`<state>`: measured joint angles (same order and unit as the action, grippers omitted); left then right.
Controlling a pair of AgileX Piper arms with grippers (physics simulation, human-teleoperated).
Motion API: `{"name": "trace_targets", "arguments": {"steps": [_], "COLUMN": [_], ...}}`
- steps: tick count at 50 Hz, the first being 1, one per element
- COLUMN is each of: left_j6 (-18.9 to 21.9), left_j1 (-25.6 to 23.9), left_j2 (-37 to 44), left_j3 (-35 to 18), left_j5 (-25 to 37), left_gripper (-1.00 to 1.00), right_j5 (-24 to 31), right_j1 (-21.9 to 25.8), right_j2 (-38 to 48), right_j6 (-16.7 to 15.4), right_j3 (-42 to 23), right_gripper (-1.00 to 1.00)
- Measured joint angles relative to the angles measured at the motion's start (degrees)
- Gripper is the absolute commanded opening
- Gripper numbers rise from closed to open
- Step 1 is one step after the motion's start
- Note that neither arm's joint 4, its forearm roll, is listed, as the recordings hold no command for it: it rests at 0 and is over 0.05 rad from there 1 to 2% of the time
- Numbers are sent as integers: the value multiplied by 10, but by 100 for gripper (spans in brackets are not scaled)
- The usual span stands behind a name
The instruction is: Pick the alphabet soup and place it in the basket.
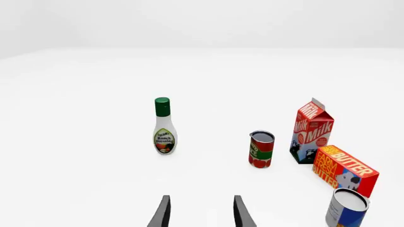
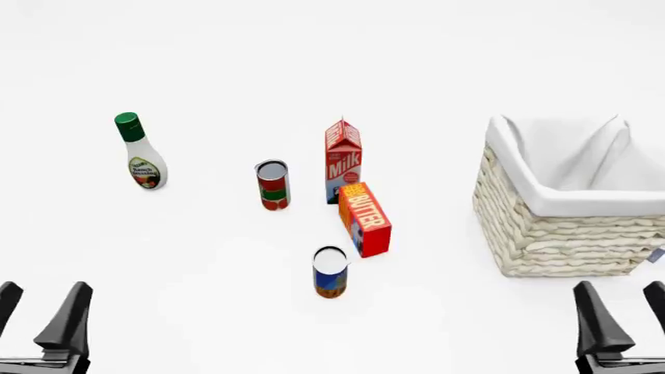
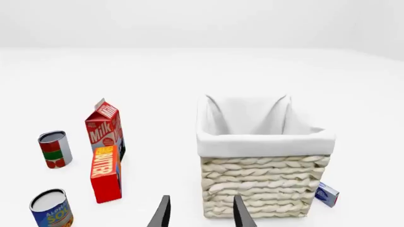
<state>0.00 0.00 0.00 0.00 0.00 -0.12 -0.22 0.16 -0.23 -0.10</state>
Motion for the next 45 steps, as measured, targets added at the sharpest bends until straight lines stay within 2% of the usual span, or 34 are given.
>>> {"name": "trace_targets", "arguments": {"steps": [23,45], "left_j6": [0,0], "left_j1": [0,0], "left_j2": [0,0], "left_j3": [0,0], "left_j5": [0,0], "left_gripper": [100,100], "right_j5": [3,48], "right_j1": [4,36], "right_j2": [5,1], "right_j6": [2,-3], "right_j3": [-13,-93], "right_gripper": [100,100]}}
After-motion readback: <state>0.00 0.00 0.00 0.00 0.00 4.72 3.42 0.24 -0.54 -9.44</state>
